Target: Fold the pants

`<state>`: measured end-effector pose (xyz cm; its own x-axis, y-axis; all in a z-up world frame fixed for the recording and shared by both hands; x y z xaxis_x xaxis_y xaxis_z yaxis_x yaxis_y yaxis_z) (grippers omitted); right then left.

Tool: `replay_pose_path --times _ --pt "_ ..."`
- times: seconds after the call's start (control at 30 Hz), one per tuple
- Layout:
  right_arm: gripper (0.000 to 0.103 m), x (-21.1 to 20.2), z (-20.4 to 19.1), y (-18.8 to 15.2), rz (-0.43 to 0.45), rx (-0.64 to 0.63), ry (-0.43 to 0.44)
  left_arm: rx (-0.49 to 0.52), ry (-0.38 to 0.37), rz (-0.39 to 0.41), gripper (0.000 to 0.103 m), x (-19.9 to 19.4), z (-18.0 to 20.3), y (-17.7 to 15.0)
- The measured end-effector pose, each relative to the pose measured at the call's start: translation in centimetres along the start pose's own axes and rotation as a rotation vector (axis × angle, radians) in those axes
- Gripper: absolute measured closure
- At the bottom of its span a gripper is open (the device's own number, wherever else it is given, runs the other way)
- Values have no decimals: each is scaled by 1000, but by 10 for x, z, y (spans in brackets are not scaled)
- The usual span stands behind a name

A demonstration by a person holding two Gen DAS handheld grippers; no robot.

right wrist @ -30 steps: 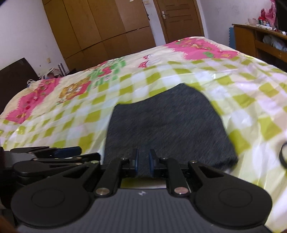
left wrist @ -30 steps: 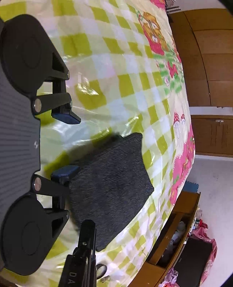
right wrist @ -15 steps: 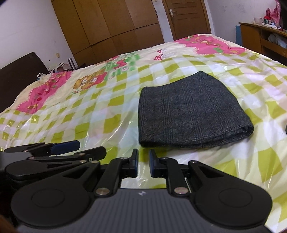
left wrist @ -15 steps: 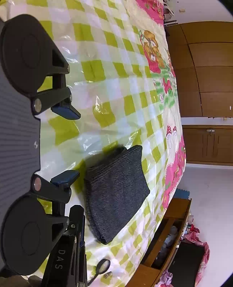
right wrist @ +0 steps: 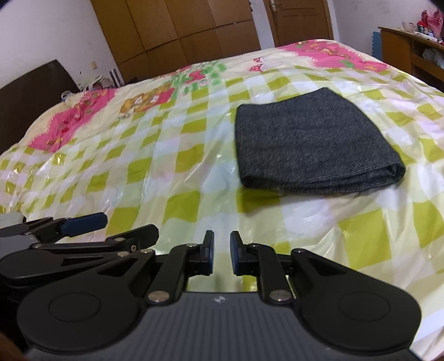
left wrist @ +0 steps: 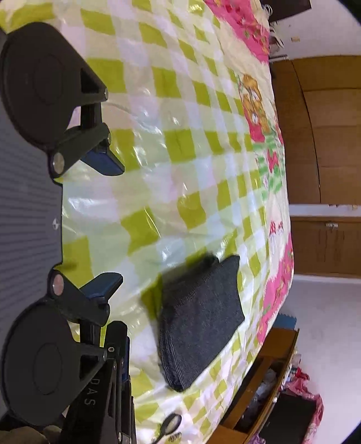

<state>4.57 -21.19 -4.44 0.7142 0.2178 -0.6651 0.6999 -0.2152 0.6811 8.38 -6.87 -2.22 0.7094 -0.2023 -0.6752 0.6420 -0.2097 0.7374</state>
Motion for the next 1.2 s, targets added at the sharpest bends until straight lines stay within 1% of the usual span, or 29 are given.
replay_pose_path --times 0.13,0.3,0.4,0.53,0.63,0.77,0.87,0.93,1.07,1.2 --pt "88 6 -12 -7 -27 -36 -4 -22 21 -5 10 -2 -10 -9" --pt "88 12 -25 -12 -52 -73 -14 -33 57 -9 9 -4 -19 -15" --pt "88 13 -29 -13 -53 -91 -20 -51 55 -7 9 -5 -21 -15" --pt "88 12 -30 -15 -55 -96 -38 -39 60 -2 9 -6 -17 -15" --pt "88 10 -29 -15 -50 -101 -62 -35 47 2 9 -6 -11 -12" --pt "88 0 -17 -10 -35 -79 -91 -10 13 20 9 -5 10 -1" --pt "88 -11 -2 -4 -24 -67 -136 22 -8 37 9 -2 33 10" --pt "88 -17 11 2 -20 -56 -167 37 -31 42 8 1 50 19" --pt "88 -33 42 14 4 -34 -237 47 -69 27 8 9 83 32" --pt "88 -44 70 20 25 -5 -283 74 -80 28 8 13 109 39"
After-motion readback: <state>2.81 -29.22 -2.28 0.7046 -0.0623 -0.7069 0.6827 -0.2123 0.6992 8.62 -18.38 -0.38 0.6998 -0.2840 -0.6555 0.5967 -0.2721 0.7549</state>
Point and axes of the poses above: each gripper's, at about its wrist camera, not at the fingertips, and x roughly the way its jaws point, z to its right, y to its top, the point moved 5 cm from there along x, roughly the way its jaws point, and after that the axes turned 3 degrees about y, right-handed, at the moved point
